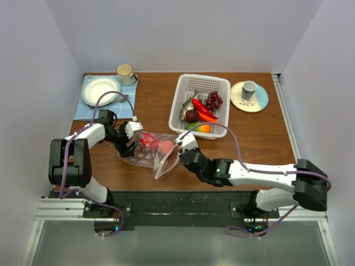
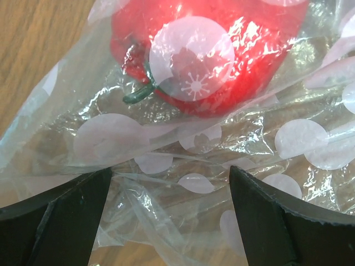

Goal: Open the zip-top bag and remove the fake food

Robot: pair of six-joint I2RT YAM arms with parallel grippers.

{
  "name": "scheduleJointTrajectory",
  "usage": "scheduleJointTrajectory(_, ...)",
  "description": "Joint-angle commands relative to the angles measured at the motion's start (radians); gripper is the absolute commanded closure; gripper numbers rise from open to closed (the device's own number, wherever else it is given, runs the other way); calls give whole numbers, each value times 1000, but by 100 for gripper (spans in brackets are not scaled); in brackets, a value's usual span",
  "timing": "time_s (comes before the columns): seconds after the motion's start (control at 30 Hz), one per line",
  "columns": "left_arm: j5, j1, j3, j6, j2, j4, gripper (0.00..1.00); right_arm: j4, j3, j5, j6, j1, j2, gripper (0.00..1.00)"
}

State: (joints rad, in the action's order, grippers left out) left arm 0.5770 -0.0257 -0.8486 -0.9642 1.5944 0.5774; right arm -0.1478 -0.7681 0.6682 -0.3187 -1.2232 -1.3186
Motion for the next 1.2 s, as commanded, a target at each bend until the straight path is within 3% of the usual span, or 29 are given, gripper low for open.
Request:
scheduleJointTrajectory(0.0, -126, -13, 45, -2, 35, 47, 7, 21, -40, 138, 53, 2, 111, 80)
scheduleJointTrajectory(0.07, -124, -13, 46, -2, 33, 47, 7, 27, -51, 128, 84, 10, 117, 80)
scheduleJointTrajectory(0.13, -121, -13, 46, -2, 33, 47, 7, 76, -42, 13, 136, 19, 107, 68)
scheduleJointTrajectory(0.23, -117, -11, 42, -1, 32, 47, 7, 123, -28, -88, 135, 18, 32, 62)
scheduleJointTrajectory(0.33, -112, -13, 42, 5, 21, 41, 7, 192, 9, -166, 106, 14, -20, 69)
scheduleJointTrajectory(0.4, -103, -13, 36, 15, 15, 39, 7, 288, 48, -223, 93, 13, -28, 81)
scheduleJointTrajectory(0.6, -48, -14, -50, 42, -28, 101, 7, 427, 33, -240, 116, 13, -139, 84)
scheduleJointTrajectory(0.63, -42, -13, -56, 44, -37, 104, 7, 450, 30, -248, 121, 13, -152, 81)
scheduleJointTrajectory(0.67, -33, -13, -70, 47, -39, 105, 7, 468, 24, -254, 133, 13, -190, 69)
scheduleJointTrajectory(0.73, -22, -13, -82, 62, -28, 108, 7, 516, 3, -271, 139, 14, -235, 57)
scheduleJointTrajectory(0.83, 4, -5, -99, 88, -1, 102, 7, 548, -42, -295, 147, 16, -323, 30)
scheduleJointTrajectory(0.87, 15, -2, -105, 93, 4, 98, 7, 569, -48, -297, 144, 16, -338, 12)
scheduleJointTrajectory(0.9, 17, 3, -109, 100, 12, 95, 7, 580, -57, -297, 144, 17, -367, 5)
scheduleJointTrajectory(0.93, 18, 6, -110, 107, 13, 90, 7, 593, -60, -280, 141, 16, -378, 1)
scheduleJointTrajectory(1.17, 17, 17, -115, 119, 44, 64, 7, 672, -112, -213, 159, 45, -476, 1)
